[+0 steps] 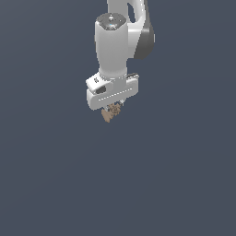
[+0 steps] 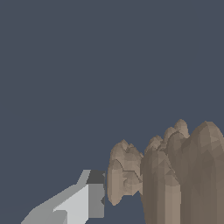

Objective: Pick up the object and move it to a goal position.

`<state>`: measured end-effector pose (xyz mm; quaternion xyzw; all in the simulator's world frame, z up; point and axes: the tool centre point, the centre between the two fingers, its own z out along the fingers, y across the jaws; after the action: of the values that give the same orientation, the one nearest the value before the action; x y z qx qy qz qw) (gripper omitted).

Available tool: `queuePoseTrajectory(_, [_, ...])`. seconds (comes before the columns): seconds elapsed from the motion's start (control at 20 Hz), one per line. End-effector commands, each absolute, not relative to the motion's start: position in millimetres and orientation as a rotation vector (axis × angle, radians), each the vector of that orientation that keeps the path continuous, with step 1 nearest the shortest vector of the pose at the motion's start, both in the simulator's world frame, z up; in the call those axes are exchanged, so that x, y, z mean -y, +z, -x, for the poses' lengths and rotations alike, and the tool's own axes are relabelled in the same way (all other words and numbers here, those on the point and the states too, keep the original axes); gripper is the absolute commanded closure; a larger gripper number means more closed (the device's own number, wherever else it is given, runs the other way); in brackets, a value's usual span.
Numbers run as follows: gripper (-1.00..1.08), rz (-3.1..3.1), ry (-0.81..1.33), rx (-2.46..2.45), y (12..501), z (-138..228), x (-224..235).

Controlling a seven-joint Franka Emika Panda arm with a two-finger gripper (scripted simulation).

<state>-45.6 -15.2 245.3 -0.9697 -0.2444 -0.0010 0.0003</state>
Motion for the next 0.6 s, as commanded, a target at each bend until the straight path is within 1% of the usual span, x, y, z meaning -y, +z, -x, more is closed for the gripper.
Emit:
queuePoseTrajectory(0.0, [1.08, 3.045, -0.002, 0.768, 272.1, 43.9, 12.9])
queuePoseTrajectory(0.55, [1.08, 3.046, -0.001, 0.765, 384.6, 32.3, 4.2])
